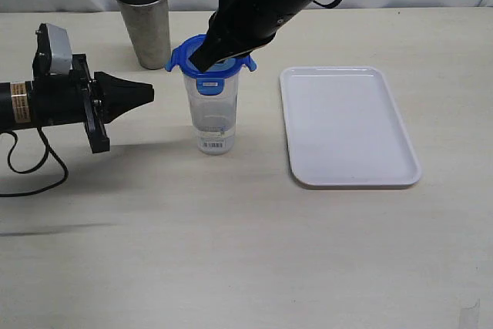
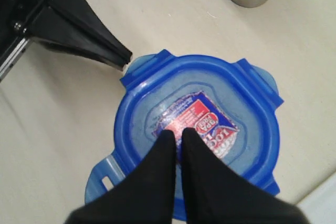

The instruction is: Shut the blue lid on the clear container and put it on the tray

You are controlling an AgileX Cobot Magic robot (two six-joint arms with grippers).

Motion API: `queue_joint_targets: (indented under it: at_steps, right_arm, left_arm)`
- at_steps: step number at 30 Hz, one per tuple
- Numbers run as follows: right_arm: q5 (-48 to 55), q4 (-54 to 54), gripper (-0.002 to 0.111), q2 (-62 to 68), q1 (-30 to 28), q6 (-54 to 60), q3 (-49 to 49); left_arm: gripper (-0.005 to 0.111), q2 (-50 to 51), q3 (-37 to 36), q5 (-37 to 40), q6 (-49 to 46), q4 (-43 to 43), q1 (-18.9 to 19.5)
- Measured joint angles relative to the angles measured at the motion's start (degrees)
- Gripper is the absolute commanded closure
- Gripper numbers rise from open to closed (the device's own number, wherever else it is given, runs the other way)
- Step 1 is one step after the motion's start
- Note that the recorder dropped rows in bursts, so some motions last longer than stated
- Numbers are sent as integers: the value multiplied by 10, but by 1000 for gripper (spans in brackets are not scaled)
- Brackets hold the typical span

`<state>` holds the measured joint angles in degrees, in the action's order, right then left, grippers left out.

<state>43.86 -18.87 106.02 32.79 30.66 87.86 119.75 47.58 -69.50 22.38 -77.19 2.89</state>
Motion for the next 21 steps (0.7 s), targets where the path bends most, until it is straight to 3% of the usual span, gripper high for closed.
queue_joint_targets:
  at_steps: [7, 9, 11, 13, 15, 17, 21]
  right_arm:
    - [0, 0, 104, 0, 0, 1, 0]
    - [0, 0, 104, 0, 0, 1, 0]
    - [0, 0, 104, 0, 0, 1, 0]
    - [0, 0, 104, 0, 0, 1, 0]
    - [0, 0, 104, 0, 0, 1, 0]
    - [0, 0, 104, 0, 0, 0, 0]
    - [0, 0, 104, 0, 0, 0, 0]
  left_arm:
    - [107, 22, -6, 0, -62, 31, -62]
    - [106, 29, -6, 0, -71, 40, -64]
    - [92, 29, -6, 0, -69, 46, -64]
    - [53, 29, -6, 0, -66, 49, -64]
    - [23, 30, -6, 0, -66, 56, -67]
    - [15, 34, -6, 0, -64, 69, -75]
    - [15, 48, -3, 0, -62, 88, -107]
